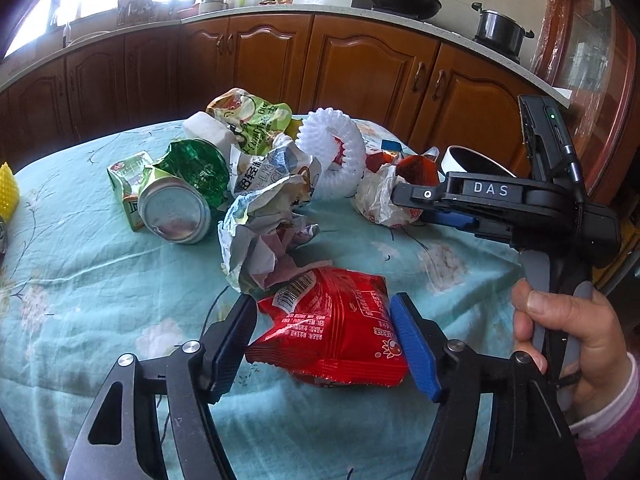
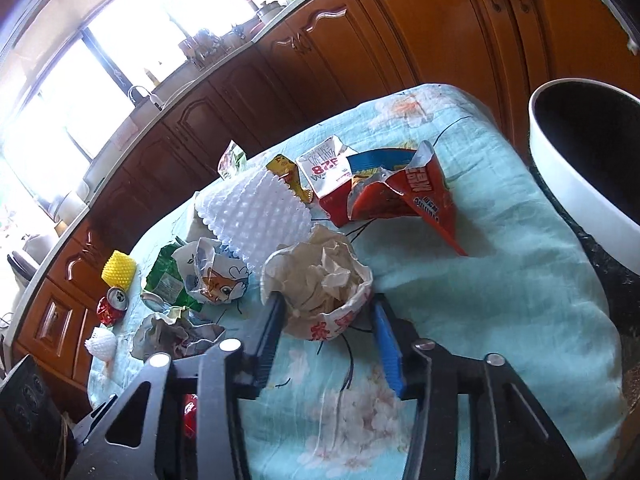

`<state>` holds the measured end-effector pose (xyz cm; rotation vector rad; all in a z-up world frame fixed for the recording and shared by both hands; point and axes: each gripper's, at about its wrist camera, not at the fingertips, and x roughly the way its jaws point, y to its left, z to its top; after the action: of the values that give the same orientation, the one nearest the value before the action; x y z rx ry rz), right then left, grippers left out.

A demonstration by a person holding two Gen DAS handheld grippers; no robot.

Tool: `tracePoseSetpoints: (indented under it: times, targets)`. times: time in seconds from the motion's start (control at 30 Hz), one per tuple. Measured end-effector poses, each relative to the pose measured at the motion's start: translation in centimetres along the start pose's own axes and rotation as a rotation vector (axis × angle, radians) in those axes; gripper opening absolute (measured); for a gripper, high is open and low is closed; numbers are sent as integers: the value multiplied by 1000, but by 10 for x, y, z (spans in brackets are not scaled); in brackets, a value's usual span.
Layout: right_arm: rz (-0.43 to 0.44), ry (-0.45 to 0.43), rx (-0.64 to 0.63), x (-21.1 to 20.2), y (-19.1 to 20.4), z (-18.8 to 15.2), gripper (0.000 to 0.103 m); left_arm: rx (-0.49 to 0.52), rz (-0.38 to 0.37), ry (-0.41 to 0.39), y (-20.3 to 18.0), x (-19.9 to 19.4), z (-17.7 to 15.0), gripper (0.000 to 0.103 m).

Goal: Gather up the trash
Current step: 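Grasp the red chip bag with the left tool while the right tool grasps the crumpled white tissue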

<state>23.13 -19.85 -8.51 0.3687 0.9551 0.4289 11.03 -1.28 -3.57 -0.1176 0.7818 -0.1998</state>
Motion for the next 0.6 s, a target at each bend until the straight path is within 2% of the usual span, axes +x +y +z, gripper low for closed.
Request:
tracePoseSetpoints:
  times: [0.03,0.07,0.1,0.13,0.33,0.6]
  targets:
    - [10,-3,-6,0,2,0,33,6,-2,-2,-1,0,0,65]
    - [17,-8,-13,-2,3,-1,25,13,-6,-1,-3,1,0,51]
    - [23,-12,-20,-4,4,-1,14,18,-16,7,-4,2,1,47]
    - [24,-14,-22,-7,4,-2,14,19,-26,14,-6,3,2,44]
    - [43,-37,-7,-28,-5,-8,11,61,-45,-7,-19,3,7,38]
    - [18,-94,34,-70,-34,-10,11,99,-73,-15,-37,8,18,36]
